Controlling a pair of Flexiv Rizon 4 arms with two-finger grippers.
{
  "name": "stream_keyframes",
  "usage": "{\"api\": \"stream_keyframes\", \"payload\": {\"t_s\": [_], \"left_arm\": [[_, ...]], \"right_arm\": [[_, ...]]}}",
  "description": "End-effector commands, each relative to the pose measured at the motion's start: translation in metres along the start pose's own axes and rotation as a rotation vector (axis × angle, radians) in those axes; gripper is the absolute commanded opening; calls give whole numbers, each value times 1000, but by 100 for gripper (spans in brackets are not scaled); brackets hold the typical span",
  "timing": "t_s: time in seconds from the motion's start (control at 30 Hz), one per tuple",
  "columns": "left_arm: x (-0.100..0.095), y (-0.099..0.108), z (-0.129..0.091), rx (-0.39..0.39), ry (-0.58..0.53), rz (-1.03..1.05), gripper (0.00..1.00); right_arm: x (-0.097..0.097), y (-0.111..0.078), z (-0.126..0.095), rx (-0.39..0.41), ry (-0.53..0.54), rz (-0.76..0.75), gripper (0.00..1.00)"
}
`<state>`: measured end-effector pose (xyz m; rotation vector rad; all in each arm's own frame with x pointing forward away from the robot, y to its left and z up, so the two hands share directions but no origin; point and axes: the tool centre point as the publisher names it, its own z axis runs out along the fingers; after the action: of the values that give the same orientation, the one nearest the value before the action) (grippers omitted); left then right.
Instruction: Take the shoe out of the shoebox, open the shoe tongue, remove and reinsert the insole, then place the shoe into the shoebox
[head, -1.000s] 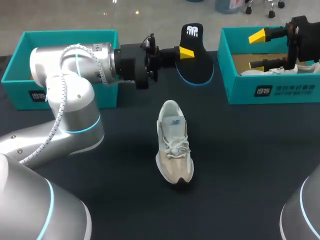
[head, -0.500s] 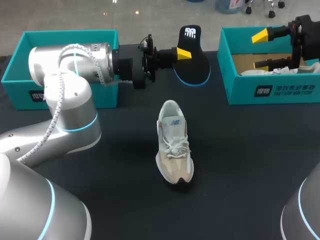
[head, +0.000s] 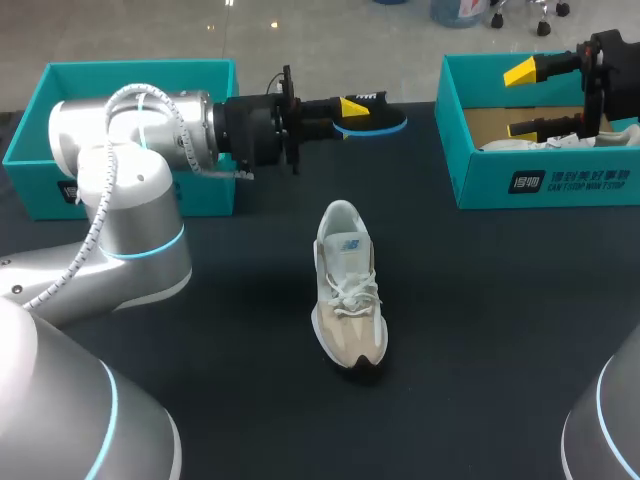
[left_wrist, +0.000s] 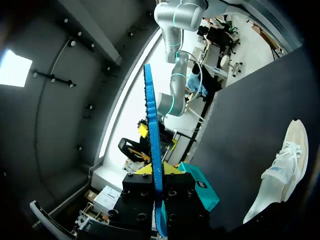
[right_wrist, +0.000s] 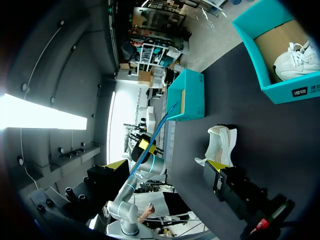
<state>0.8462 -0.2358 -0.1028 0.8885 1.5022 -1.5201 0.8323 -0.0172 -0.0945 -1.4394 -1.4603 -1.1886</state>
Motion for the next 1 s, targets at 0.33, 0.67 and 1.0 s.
{"api": "stream_keyframes", "payload": {"t_s": [0.33, 0.67, 1.0], "left_arm": [[-9, -2, 2, 4, -61, -665, 0], [-9, -2, 2, 4, -61, -665, 0], [-11, -2, 1, 17, -72, -755, 0]], "right_arm": [[0, -1, 1, -2, -2, 1, 100], [0, -1, 1, -2, -2, 1, 100], [0, -1, 1, -2, -2, 1, 100]]}}
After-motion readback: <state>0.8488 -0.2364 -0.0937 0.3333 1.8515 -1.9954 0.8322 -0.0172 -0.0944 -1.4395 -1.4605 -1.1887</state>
